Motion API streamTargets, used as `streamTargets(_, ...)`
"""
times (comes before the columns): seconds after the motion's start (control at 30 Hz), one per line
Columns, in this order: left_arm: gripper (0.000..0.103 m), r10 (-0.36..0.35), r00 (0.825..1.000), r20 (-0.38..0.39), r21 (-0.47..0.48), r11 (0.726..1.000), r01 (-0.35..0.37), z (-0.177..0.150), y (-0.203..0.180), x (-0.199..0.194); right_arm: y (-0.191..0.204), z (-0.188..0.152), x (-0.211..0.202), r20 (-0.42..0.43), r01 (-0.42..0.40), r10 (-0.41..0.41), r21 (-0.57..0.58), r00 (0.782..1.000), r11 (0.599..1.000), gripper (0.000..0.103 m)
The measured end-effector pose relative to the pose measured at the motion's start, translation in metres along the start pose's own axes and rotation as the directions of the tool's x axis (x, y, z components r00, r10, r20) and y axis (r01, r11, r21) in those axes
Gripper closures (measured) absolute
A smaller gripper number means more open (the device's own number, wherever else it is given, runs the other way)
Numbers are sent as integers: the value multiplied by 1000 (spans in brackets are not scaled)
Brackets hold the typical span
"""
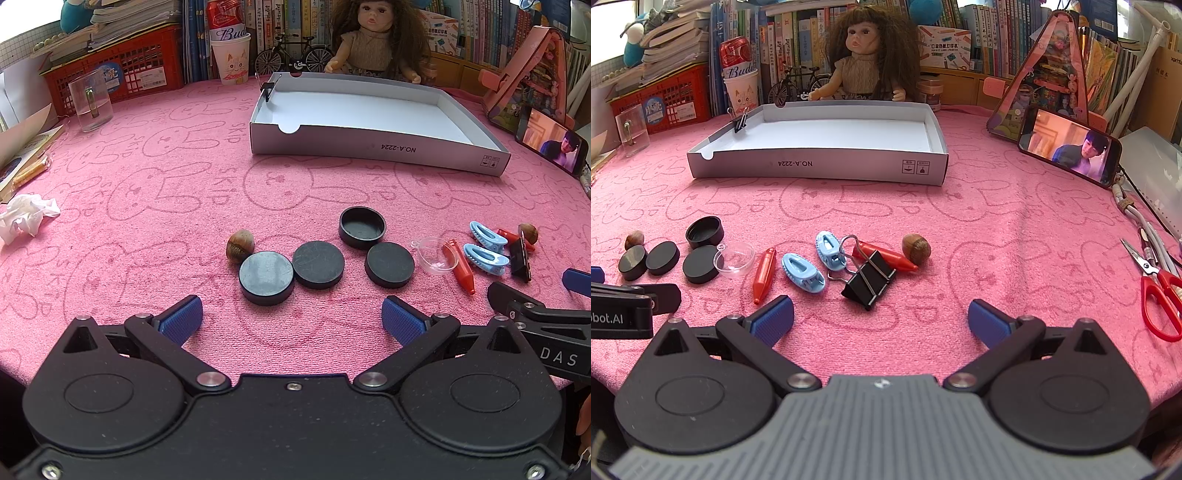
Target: Organize rigid objects
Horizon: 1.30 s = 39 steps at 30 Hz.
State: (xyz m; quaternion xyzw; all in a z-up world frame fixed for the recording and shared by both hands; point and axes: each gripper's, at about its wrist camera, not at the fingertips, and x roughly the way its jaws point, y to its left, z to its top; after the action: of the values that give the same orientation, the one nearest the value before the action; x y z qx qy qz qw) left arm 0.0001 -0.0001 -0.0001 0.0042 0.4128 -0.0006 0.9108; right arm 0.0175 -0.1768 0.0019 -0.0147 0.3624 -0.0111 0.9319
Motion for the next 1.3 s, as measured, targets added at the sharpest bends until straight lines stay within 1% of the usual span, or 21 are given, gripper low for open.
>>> streamTargets(1.13, 0, 1, 1000, -1, 0, 1000, -1, 0, 0, 0, 5, 1, -1, -8, 5, -4, 3, 1000, 1000, 0)
streamTargets(1.3, 0, 0, 1000, -2, 0, 1000, 0, 0, 0, 0, 0, 0, -1, -6, 3, -3, 6, 1000, 1000, 0)
